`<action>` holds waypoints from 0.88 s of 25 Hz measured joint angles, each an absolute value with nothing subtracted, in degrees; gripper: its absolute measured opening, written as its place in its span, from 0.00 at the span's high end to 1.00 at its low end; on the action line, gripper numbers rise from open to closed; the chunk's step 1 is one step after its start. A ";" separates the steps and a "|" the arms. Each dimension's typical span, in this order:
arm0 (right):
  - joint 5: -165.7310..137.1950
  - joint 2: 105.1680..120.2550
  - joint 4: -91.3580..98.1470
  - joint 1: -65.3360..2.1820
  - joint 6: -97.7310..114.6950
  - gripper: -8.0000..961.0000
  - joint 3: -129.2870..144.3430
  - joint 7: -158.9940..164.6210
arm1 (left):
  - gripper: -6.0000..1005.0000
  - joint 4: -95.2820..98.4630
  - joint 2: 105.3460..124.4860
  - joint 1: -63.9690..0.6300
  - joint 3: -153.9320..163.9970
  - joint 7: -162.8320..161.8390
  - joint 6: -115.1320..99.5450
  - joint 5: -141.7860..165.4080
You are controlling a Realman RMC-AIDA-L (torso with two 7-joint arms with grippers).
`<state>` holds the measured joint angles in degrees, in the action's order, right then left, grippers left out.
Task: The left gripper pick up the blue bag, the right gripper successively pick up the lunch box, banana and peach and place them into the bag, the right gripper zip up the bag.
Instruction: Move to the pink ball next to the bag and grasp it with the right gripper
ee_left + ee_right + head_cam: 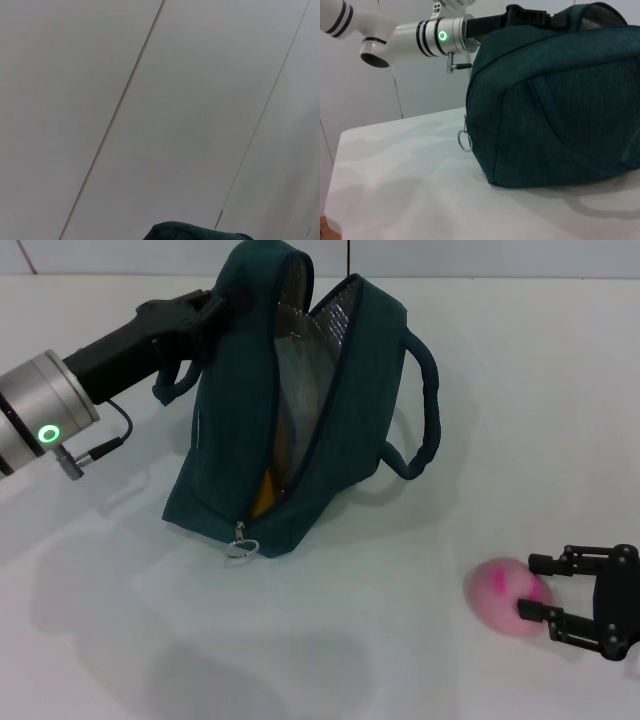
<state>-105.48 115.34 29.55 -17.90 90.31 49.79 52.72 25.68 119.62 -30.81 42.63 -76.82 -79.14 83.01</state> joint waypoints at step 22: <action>-100.71 114.93 28.75 -19.69 97.86 0.80 41.30 54.01 | 0.95 24.03 119.69 -31.44 42.72 -73.06 -79.17 82.90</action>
